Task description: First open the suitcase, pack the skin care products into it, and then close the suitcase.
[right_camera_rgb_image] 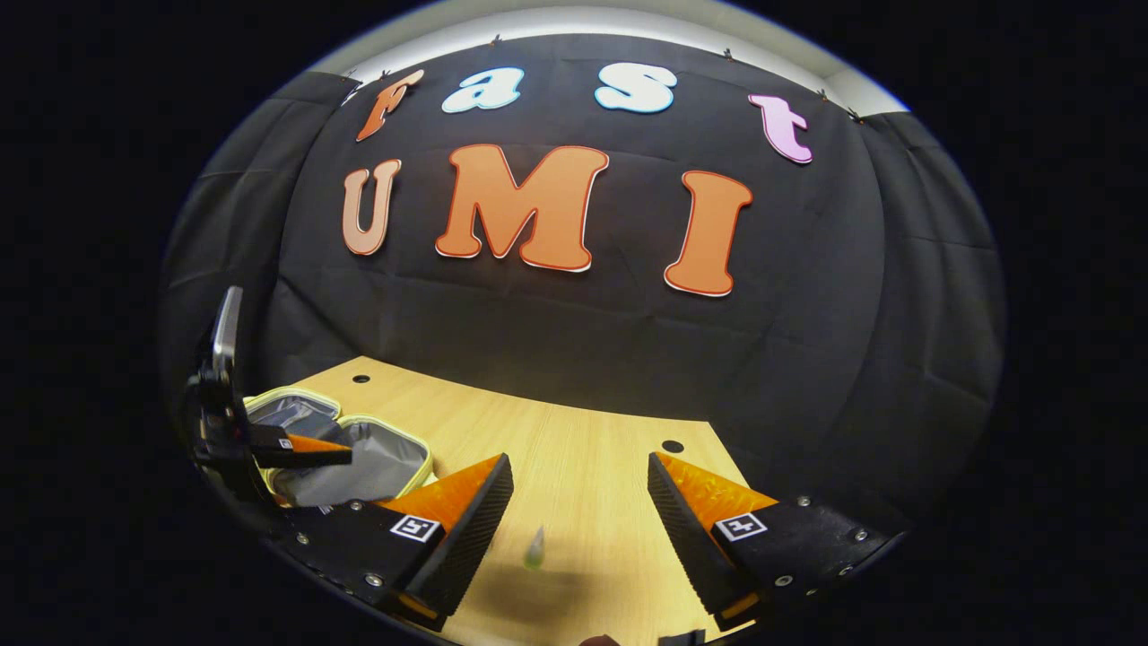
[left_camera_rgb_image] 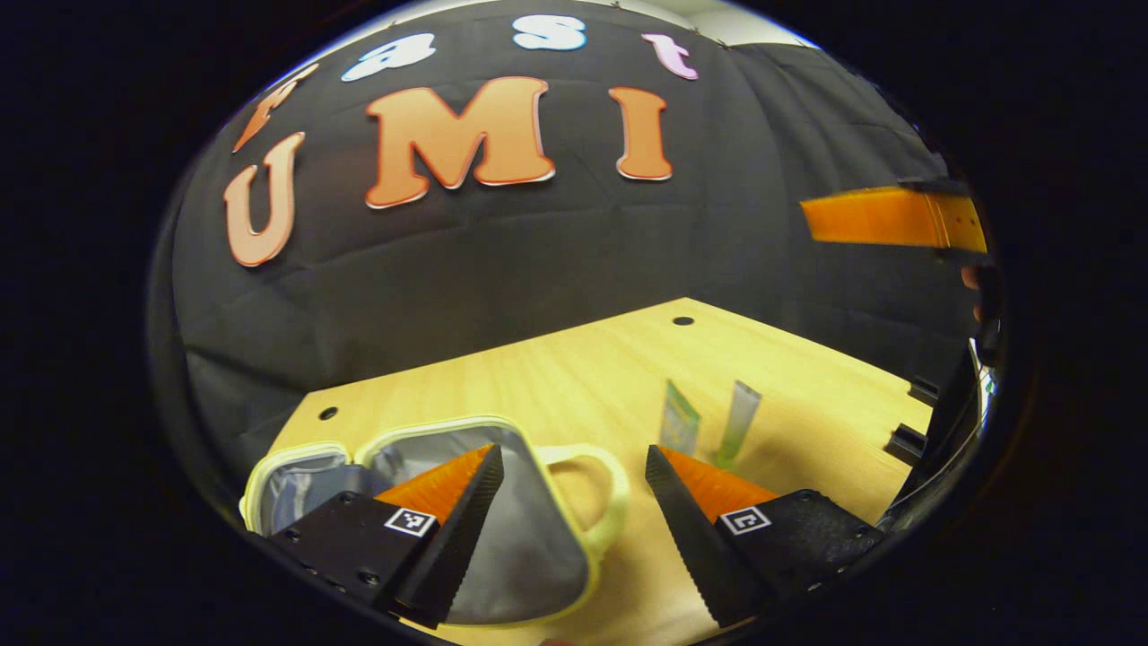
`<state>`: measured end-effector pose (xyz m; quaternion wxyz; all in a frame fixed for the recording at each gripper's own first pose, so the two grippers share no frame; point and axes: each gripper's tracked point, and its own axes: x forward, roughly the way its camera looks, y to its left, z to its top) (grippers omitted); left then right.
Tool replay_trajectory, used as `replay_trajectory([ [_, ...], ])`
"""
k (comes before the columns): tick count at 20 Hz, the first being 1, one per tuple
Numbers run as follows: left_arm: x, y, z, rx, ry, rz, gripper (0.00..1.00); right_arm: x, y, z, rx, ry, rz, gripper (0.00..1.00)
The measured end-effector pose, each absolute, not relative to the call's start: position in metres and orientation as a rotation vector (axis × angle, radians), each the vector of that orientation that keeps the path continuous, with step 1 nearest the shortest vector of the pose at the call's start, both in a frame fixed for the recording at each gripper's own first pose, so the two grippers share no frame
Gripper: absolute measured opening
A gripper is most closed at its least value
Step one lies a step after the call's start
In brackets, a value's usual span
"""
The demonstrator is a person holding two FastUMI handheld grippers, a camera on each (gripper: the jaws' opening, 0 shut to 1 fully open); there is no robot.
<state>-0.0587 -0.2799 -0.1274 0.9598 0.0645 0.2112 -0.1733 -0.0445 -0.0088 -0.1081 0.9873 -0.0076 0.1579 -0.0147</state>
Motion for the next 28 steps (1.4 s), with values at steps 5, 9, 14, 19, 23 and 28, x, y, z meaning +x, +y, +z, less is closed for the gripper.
replay_trajectory([
  [5,-0.053,-0.323,-0.153,0.128,0.435,-0.369,0.99,-0.052,-0.03,-0.12,-0.04,0.317,0.007,0.96],
  [9,-0.041,-0.365,-0.189,0.122,0.448,-0.389,0.98,-0.06,-0.043,-0.137,-0.013,0.336,0.009,0.96],
  [14,-0.029,-0.388,-0.224,0.092,0.493,-0.391,0.78,-0.065,-0.058,-0.153,-0.016,0.347,-0.002,0.96],
  [19,-0.021,-0.381,-0.221,0.062,0.51,-0.357,0.43,-0.063,-0.06,-0.165,-0.02,0.371,0.027,0.96],
  [23,-0.023,-0.368,-0.185,0.023,0.513,-0.325,0.36,-0.062,-0.055,-0.181,-0.004,0.41,0.069,0.96],
  [28,-0.025,-0.336,-0.126,-0.001,0.481,-0.266,0.36,-0.06,-0.03,-0.219,0.02,0.483,0.148,0.96],
])
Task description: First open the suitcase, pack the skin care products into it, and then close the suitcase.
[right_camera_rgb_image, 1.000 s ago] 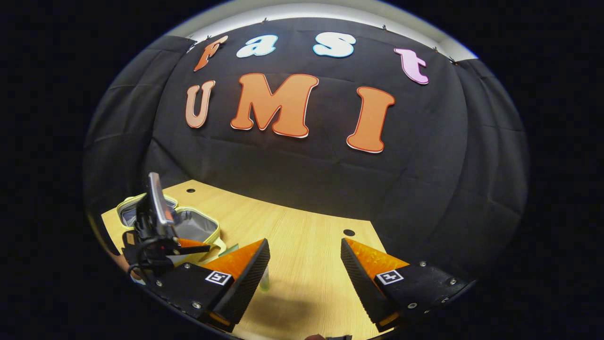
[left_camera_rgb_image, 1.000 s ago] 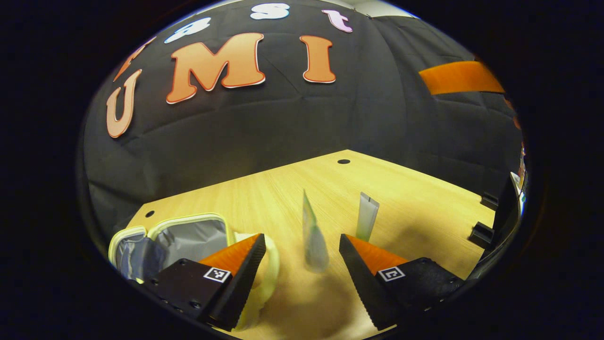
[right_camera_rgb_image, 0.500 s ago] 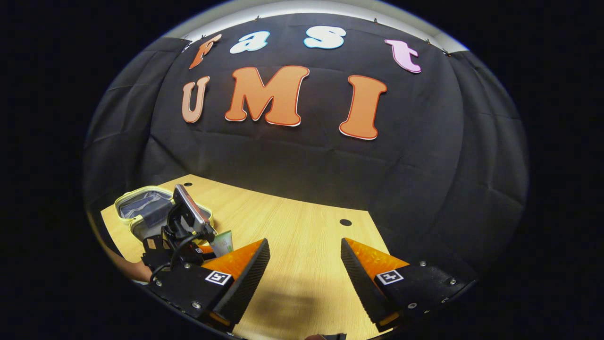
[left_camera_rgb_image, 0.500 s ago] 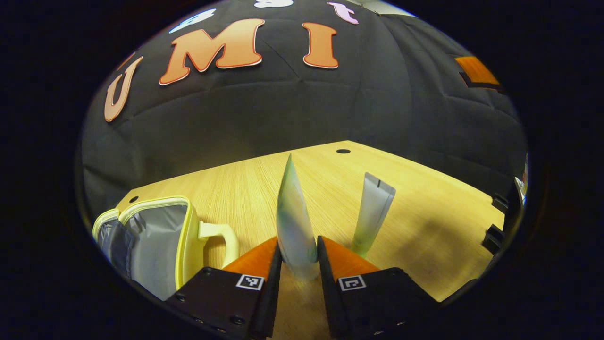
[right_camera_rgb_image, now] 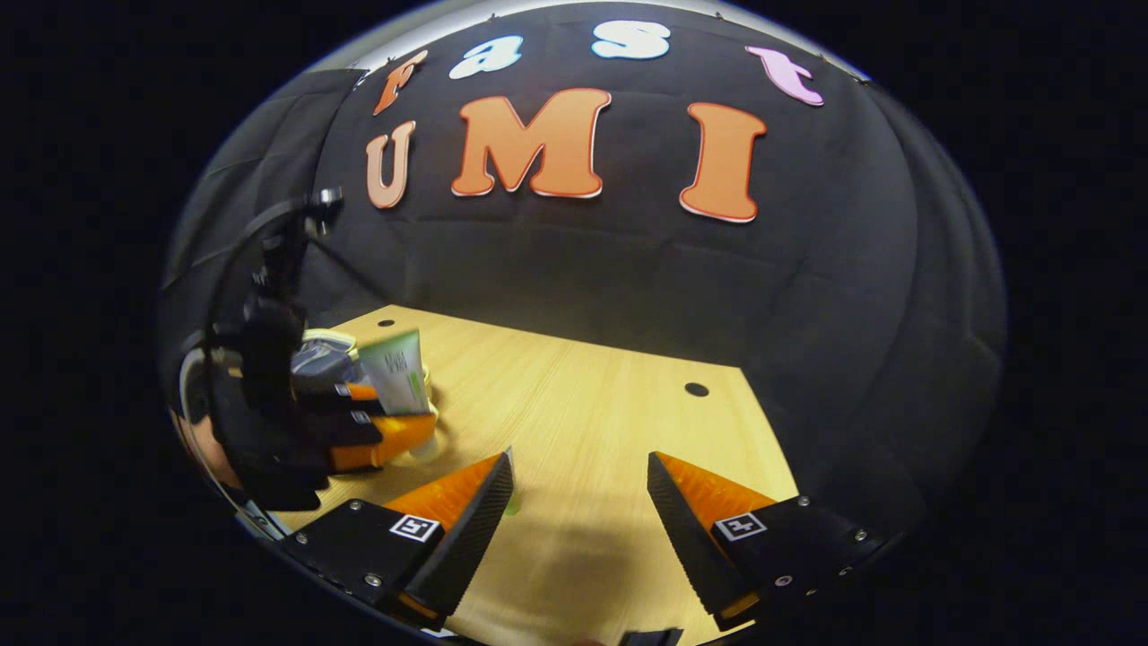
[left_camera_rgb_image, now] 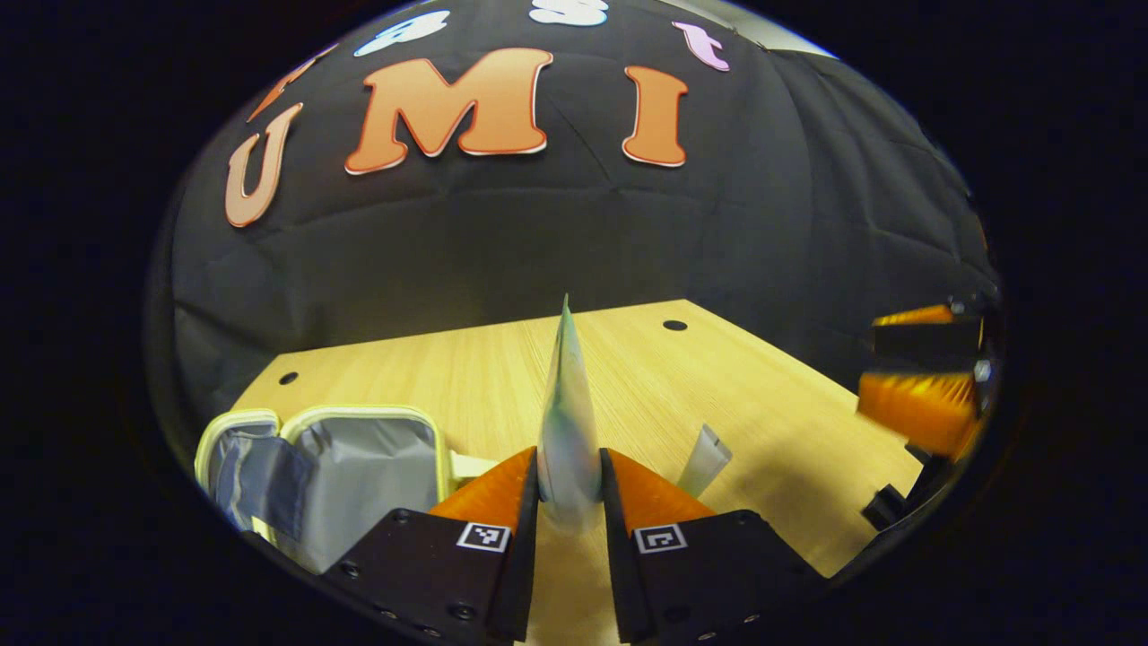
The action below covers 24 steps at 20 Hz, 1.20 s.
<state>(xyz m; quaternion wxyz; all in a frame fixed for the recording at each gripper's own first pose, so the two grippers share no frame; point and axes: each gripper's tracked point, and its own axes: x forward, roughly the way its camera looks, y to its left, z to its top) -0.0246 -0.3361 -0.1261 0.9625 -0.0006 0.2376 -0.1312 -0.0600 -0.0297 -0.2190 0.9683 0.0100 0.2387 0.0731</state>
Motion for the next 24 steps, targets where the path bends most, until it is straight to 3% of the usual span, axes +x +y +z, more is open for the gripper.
replay_trajectory([
  [4,-0.032,-0.302,-0.1,0.012,0.464,-0.198,0.36,-0.053,-0.003,-0.246,0.018,0.511,0.229,0.96],
  [13,-0.055,-0.214,-0.106,0.01,0.499,0.007,0.36,-0.025,0.037,-0.327,-0.02,0.64,0.353,0.92],
  [15,-0.055,-0.197,-0.109,0.014,0.502,0.037,0.36,-0.021,0.043,-0.339,-0.013,0.663,0.358,0.86],
  [17,-0.056,-0.183,-0.114,0.013,0.508,0.053,0.36,-0.017,0.049,-0.348,-0.007,0.674,0.353,0.72],
  [18,-0.057,-0.176,-0.116,0.01,0.513,0.059,0.36,-0.017,0.053,-0.353,-0.007,0.69,0.354,0.57],
  [19,-0.058,-0.169,-0.118,0.009,0.518,0.064,0.36,-0.019,0.056,-0.357,-0.007,0.708,0.351,0.57],
  [21,-0.061,-0.156,-0.121,-0.001,0.538,0.064,0.36,-0.018,0.06,-0.355,0.019,0.724,0.32,0.39],
  [24,-0.06,-0.135,-0.123,0.008,0.565,0.044,0.36,-0.023,0.072,-0.338,0.052,0.74,0.308,0.33],
])
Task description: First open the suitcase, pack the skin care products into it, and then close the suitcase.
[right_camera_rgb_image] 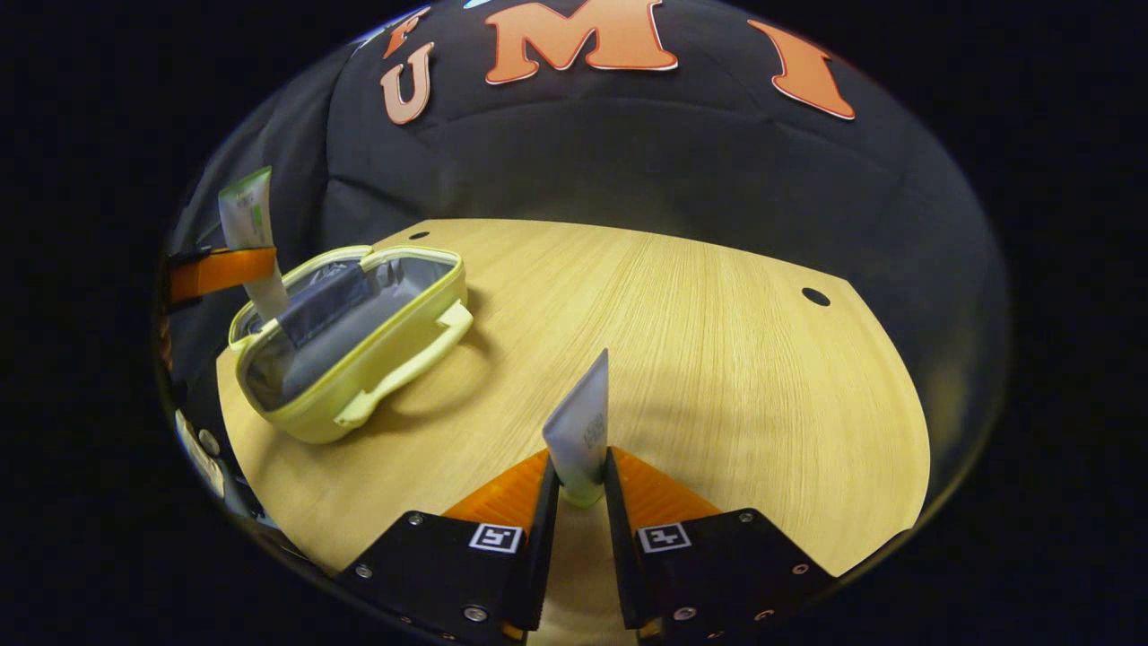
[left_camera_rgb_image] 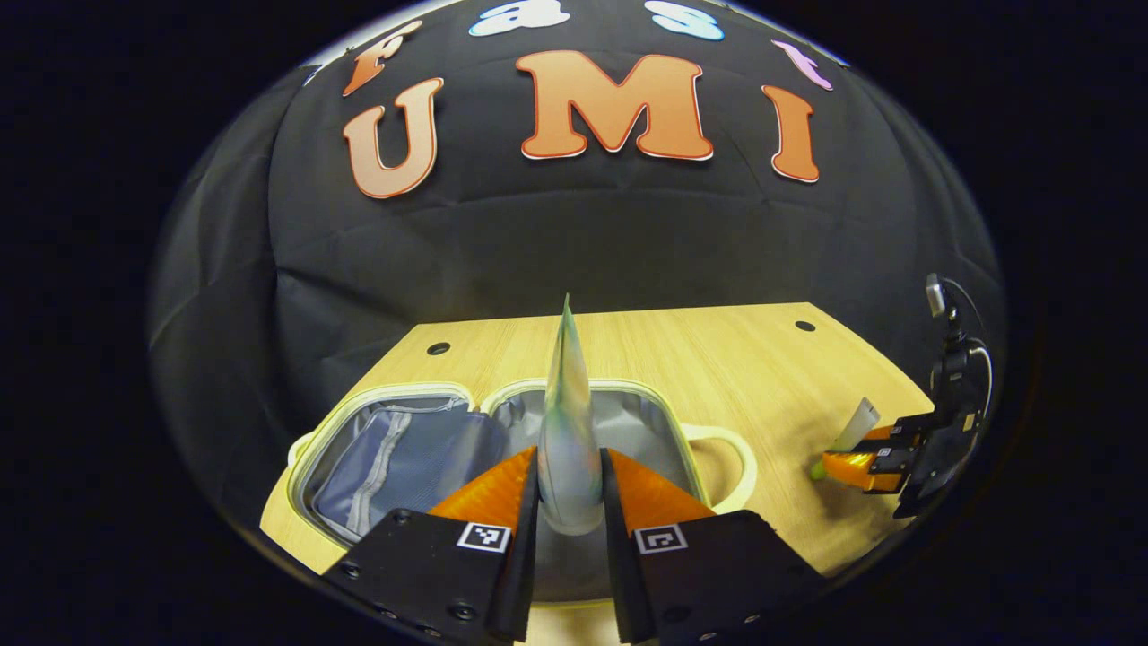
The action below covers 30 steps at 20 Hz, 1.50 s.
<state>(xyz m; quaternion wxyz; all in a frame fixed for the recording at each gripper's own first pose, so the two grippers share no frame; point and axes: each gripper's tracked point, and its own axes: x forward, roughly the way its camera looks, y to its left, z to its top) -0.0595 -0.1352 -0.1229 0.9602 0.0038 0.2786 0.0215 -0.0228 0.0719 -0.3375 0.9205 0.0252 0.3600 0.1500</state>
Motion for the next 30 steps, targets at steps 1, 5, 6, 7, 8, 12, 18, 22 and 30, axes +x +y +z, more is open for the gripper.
replay_trajectory([
  [1,-0.06,-0.13,-0.125,0.013,0.575,0.032,0.36,-0.025,0.076,-0.328,0.052,0.736,0.308,0.29],
  [5,-0.059,-0.115,-0.135,0.017,0.614,-0.034,0.36,-0.028,0.095,-0.285,0.063,0.695,0.296,0.29],
  [6,-0.06,-0.111,-0.139,0.017,0.629,-0.051,0.36,-0.028,0.1,-0.276,0.07,0.685,0.296,0.33],
  [7,-0.06,-0.109,-0.143,0.017,0.639,-0.068,0.36,-0.028,0.108,-0.269,0.073,0.677,0.298,0.33],
  [8,-0.06,-0.106,-0.147,0.02,0.655,-0.082,0.36,-0.028,0.115,-0.262,0.073,0.667,0.301,0.33],
  [12,-0.06,-0.097,-0.167,0.009,0.718,-0.136,0.36,-0.026,0.148,-0.234,0.071,0.63,0.317,0.33],
  [18,-0.067,-0.09,-0.208,0.002,0.89,-0.221,0.34,-0.023,0.202,-0.22,0.073,0.621,0.348,0.33],
  [22,-0.073,-0.097,-0.227,-0.043,0.993,-0.265,0.36,-0.023,0.235,-0.228,0.075,0.652,0.371,0.28],
  [30,-0.05,-0.101,-0.26,-0.166,1.126,-0.213,0.35,-0.01,0.264,-0.251,0.103,0.736,0.375,0.33],
])
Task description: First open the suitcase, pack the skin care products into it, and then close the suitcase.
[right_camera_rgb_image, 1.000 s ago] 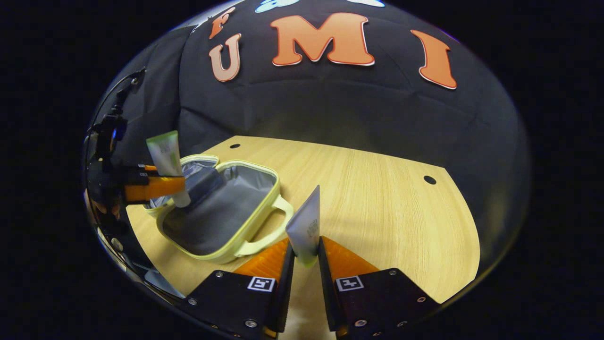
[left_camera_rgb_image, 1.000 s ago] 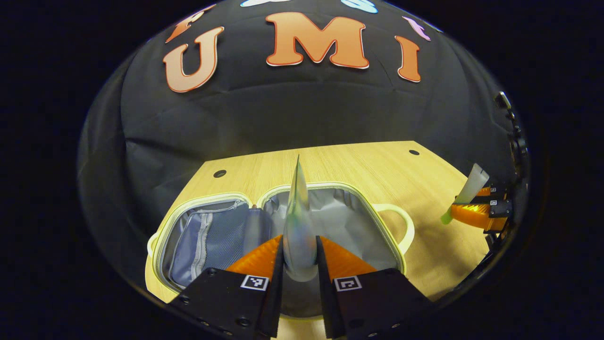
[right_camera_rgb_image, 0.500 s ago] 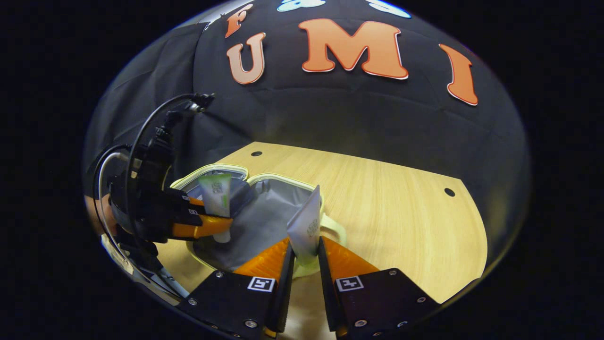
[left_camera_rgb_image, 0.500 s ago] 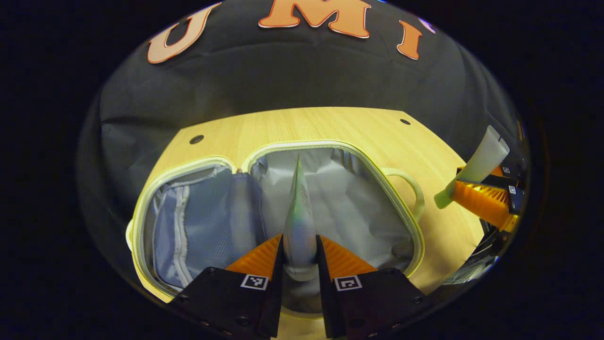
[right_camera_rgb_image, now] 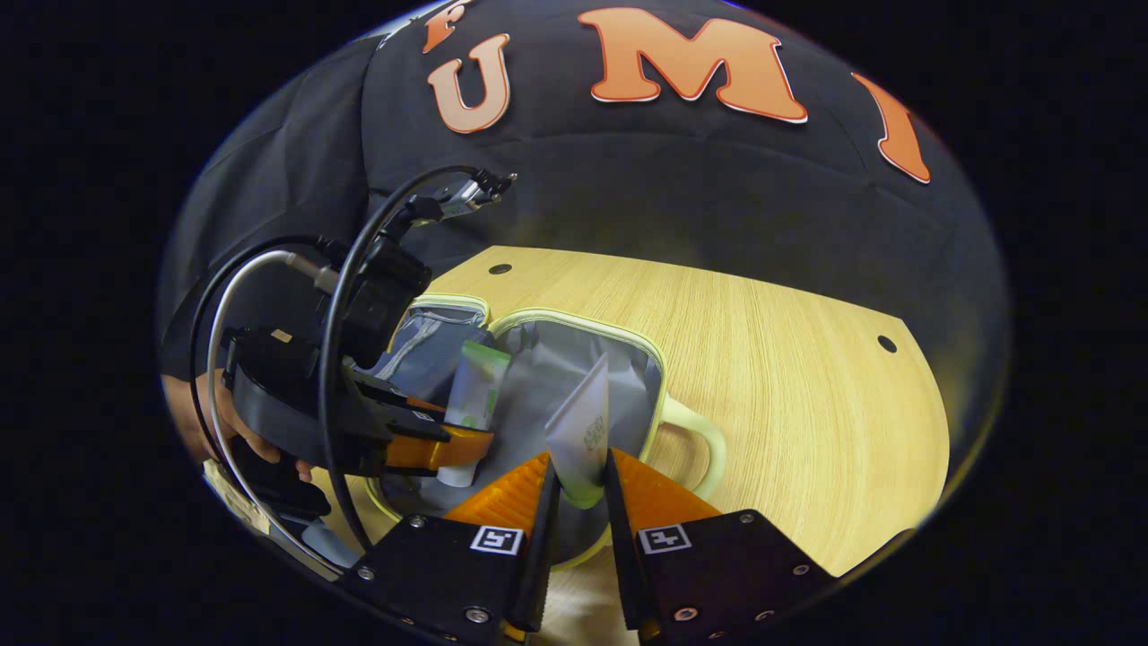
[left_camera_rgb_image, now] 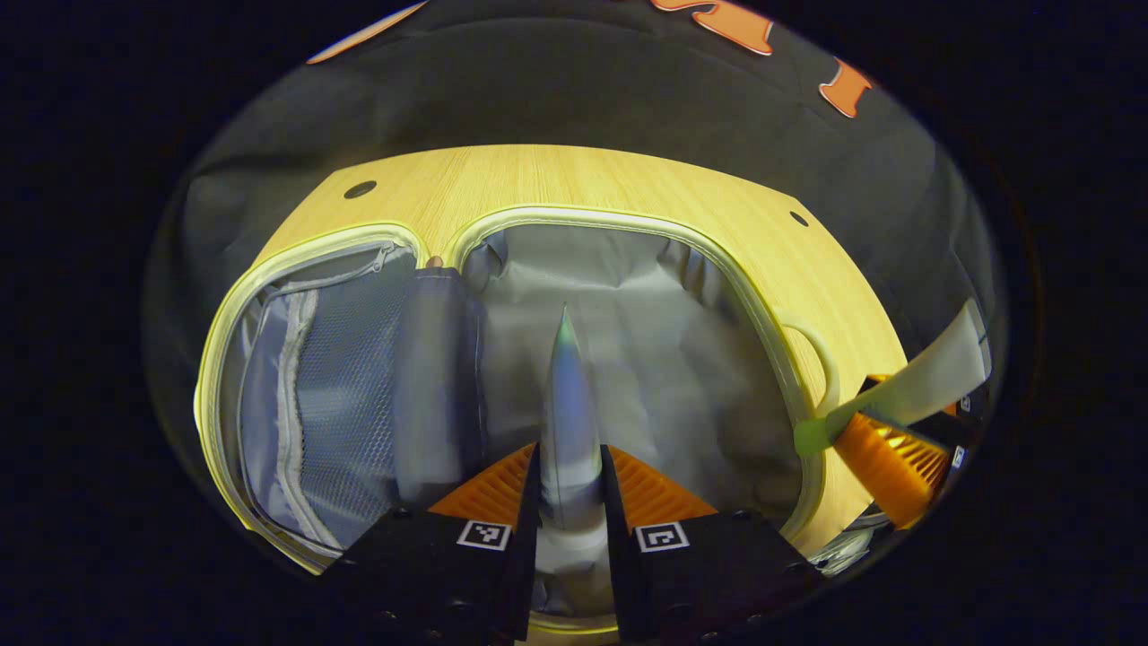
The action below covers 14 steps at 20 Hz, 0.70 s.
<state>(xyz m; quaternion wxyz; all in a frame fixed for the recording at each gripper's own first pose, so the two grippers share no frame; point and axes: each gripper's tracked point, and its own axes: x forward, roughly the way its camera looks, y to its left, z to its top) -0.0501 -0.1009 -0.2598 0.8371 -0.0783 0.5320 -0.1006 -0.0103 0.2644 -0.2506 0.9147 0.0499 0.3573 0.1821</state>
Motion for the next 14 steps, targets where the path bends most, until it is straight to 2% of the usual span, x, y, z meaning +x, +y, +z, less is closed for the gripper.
replay_trajectory([
  [5,-0.049,-0.104,-0.273,-0.152,1.176,-0.171,0.38,-0.004,0.273,-0.267,0.129,0.801,0.383,0.33],
  [7,-0.049,-0.109,-0.266,-0.192,1.15,-0.191,0.44,-0.001,0.275,-0.273,0.132,0.822,0.386,0.33],
  [9,-0.05,-0.11,-0.251,-0.221,1.105,-0.198,0.55,-0.001,0.277,-0.278,0.135,0.842,0.392,0.33],
  [10,-0.05,-0.105,-0.243,-0.214,1.08,-0.195,0.63,-0.001,0.279,-0.282,0.138,0.858,0.398,0.33],
  [14,-0.046,-0.074,-0.202,-0.158,0.944,-0.188,0.67,-0.006,0.287,-0.3,0.137,0.931,0.421,0.33],
])
